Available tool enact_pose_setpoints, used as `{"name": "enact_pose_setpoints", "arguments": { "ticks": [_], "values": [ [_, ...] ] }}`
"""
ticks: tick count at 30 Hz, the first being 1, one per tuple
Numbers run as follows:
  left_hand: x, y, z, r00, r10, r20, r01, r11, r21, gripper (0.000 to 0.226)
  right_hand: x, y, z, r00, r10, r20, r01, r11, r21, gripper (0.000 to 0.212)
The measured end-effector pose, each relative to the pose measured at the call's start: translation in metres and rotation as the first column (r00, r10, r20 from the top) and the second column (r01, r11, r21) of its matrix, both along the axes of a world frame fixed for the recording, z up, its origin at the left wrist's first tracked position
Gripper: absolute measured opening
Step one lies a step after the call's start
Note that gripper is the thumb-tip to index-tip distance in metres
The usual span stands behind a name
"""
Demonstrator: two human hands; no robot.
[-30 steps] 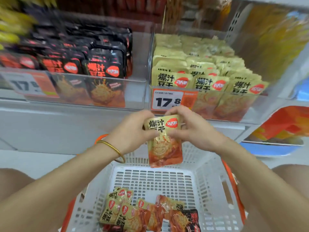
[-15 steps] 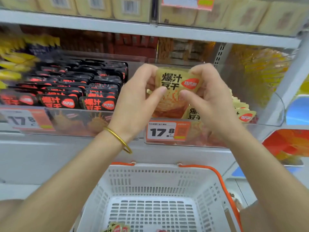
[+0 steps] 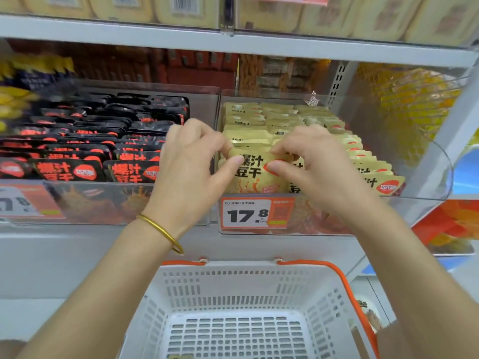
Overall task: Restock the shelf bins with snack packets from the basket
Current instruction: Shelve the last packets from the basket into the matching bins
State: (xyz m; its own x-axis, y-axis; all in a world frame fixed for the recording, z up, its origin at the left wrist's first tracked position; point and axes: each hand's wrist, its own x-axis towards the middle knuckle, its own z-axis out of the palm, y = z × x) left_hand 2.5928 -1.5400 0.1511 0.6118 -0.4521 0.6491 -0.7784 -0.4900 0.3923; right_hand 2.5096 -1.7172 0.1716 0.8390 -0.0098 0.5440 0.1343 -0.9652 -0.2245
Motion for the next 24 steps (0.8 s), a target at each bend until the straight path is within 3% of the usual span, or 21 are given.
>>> {"name": "enact_pose_setpoints", "arguments": {
  "ticks": [3,6,10,13,14,16,18,19,21,24],
  "values": [
    [0.001,0.005,-0.006,0.993,0.056,0.107,-0.074,0.983,0.166,0.035,0.002,0.006,-0.009,1.000,-0.023,0.012,0.025,0.979,-0.200,0.018],
    [0.000,0.009,-0.007,0.983,0.077,0.167,-0.117,0.963,0.242,0.041,0.002,0.009,-0.015,0.999,-0.037,0.036,0.045,0.955,-0.292,0.017],
    [-0.015,0.015,-0.005,0.957,0.132,0.258,-0.163,0.981,0.103,0.026,-0.009,0.010,-0.021,0.969,-0.052,0.241,0.104,0.973,-0.208,0.018],
    [-0.037,0.032,-0.021,0.973,0.036,0.227,-0.046,0.998,0.043,0.016,-0.038,0.023,-0.038,0.934,0.019,0.358,0.002,0.998,-0.059,0.013],
    [-0.045,0.041,-0.035,0.983,-0.020,0.181,-0.002,0.993,0.119,0.016,-0.047,0.031,-0.047,0.955,0.061,0.290,-0.047,0.997,-0.055,0.011],
    [-0.057,0.058,-0.067,0.996,-0.090,-0.021,0.091,0.910,0.405,0.020,-0.054,0.048,-0.075,0.986,0.110,-0.128,-0.117,0.992,-0.051,0.011],
    [-0.066,0.065,-0.094,0.965,-0.031,-0.262,0.206,0.709,0.674,0.025,-0.049,0.066,-0.117,0.799,0.102,-0.593,-0.165,0.985,-0.052,0.018],
    [-0.069,0.064,-0.104,0.949,-0.002,-0.315,0.251,0.609,0.752,0.027,-0.045,0.072,-0.143,0.689,0.097,-0.718,-0.205,0.977,-0.065,0.021],
    [-0.076,0.060,-0.116,0.939,-0.003,-0.344,0.304,0.480,0.823,0.030,-0.042,0.081,-0.197,0.496,0.062,-0.866,-0.283,0.955,-0.094,0.023],
    [-0.078,0.053,-0.128,0.947,-0.016,-0.322,0.306,0.361,0.881,0.034,-0.043,0.073,-0.278,0.250,-0.022,-0.968,-0.333,0.937,-0.107,0.028]
  ]
}}
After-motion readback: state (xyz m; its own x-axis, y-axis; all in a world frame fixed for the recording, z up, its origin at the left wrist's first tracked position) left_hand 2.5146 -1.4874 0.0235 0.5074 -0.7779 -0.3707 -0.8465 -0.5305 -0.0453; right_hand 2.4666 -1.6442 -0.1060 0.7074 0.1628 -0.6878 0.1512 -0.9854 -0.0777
